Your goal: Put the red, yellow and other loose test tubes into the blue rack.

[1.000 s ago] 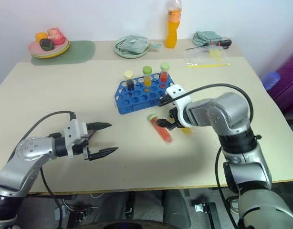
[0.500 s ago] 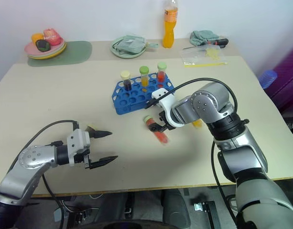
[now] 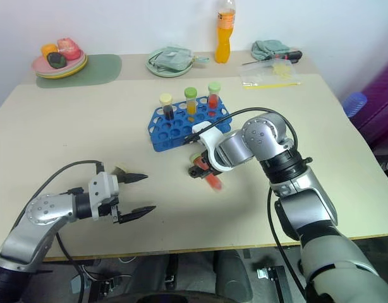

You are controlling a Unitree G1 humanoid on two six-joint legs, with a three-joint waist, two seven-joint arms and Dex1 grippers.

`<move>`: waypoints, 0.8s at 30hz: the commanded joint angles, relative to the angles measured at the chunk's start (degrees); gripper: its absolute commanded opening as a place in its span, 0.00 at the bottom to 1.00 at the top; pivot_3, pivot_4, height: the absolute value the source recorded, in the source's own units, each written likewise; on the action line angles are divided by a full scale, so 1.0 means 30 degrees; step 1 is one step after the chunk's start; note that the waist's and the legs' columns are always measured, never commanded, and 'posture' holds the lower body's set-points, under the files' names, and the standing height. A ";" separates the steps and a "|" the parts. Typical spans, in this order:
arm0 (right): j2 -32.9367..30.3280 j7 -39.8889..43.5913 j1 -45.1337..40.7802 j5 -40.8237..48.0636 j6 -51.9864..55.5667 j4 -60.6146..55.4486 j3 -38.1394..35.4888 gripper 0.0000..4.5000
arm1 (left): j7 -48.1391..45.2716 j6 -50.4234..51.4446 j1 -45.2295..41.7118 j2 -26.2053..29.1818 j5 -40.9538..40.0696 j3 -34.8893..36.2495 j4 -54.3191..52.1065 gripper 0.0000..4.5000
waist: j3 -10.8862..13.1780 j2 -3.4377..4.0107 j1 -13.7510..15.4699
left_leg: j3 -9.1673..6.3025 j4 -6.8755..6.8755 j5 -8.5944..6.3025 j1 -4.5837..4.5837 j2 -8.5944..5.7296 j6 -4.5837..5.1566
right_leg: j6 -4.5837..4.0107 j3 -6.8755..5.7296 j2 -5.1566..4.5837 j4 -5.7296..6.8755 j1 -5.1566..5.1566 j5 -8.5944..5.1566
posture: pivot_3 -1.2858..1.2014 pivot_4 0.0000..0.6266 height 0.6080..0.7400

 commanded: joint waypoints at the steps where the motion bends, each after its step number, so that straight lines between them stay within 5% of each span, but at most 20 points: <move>1: 0.0023 -0.0920 -0.0284 0.0073 0.0114 0.0377 -0.0535 0.80 | -0.0014 -0.0550 -0.0018 -0.0009 0.0033 0.0222 -0.0209 1.00 | 0.0000 0.0000 0.0014 | 0.0000 0.0000 0.0000 0.0000 0.0000 0.0000 | -0.0001 0.0000 0.0000 0.0000 0.0000 -0.0001 | 0.52 0.24 1.00; 6: -0.0189 -0.1207 -0.0746 0.1183 0.0114 -0.0506 -0.0686 0.30 | 0.0343 -0.0485 0.0080 -0.0124 0.0000 0.0294 -0.0445 1.00 | 0.0002 0.0004 -0.0042 | -0.0002 0.0000 0.0000 0.0000 0.0003 0.0000 | 0.0001 0.0000 0.0002 0.0001 -0.0001 0.0000 | 0.52 0.24 1.00; 12: -0.0462 0.0769 -0.0350 0.1258 -0.0655 -0.4318 -0.3533 0.30 | 0.0805 -0.0521 0.0464 -0.0269 -0.0220 0.0697 -0.0660 1.00 | 0.0014 0.0023 -0.0028 | -0.0004 -0.0003 -0.0002 -0.0007 0.0012 0.0003 | 0.0007 0.0000 0.0013 0.0000 -0.0012 0.0001 | 0.52 0.24 1.00; 17: -0.2449 0.4522 0.3742 -0.8809 -1.3770 -0.9040 -0.3840 0.30 | 0.1975 -0.0196 0.0274 -0.1710 -0.1224 0.1321 -0.0733 1.00 | 0.0008 0.0013 0.0196 | -0.0037 -0.0002 -0.0005 -0.0022 0.0007 0.0007 | 0.0024 -0.0012 0.0028 -0.0079 0.0027 -0.0008 | 0.52 0.24 1.00; 24: 0.1974 0.5015 0.6304 -1.4513 -2.3800 -0.4506 -0.5620 0.30 | 0.3120 -0.0218 -0.1445 -0.3600 -0.0817 0.0377 -0.0051 1.00 | 0.0007 0.0012 -0.0084 | 0.0029 0.0000 -0.0003 -0.0006 0.0006 0.0004 | 0.0031 0.0016 0.0077 -0.0071 0.0018 0.0004 | 0.52 0.24 1.00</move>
